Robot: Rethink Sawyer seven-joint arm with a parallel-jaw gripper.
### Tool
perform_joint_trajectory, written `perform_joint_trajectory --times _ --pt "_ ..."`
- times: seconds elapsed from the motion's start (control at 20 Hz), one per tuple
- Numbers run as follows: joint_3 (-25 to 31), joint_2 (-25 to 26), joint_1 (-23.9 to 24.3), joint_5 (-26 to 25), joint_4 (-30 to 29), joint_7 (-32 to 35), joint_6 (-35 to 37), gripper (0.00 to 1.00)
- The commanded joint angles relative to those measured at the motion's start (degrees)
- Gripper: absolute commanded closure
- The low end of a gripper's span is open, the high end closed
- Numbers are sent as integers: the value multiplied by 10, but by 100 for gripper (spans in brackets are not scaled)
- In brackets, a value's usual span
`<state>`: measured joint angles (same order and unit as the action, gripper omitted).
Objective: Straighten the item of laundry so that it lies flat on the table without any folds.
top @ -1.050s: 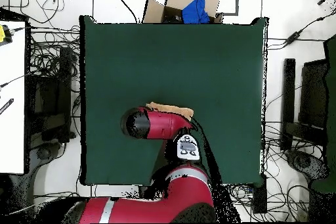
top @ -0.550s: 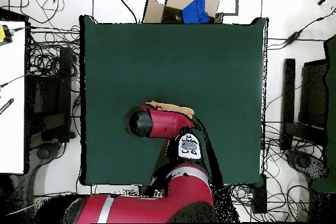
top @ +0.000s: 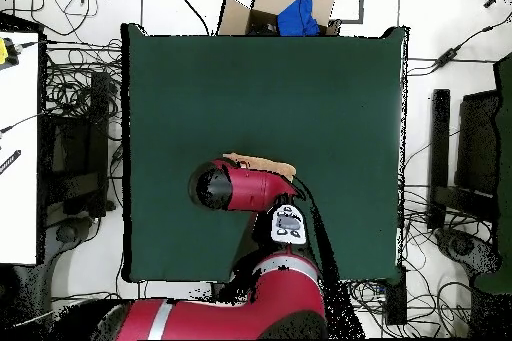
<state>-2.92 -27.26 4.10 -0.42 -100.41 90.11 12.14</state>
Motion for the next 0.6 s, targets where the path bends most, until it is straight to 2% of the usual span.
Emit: perform_joint_trajectory --times 0.05,0.6 --pt "25 -52 16 -11 -50 85 2 100" --pt "57 -131 60 -9 -98 54 57 100"
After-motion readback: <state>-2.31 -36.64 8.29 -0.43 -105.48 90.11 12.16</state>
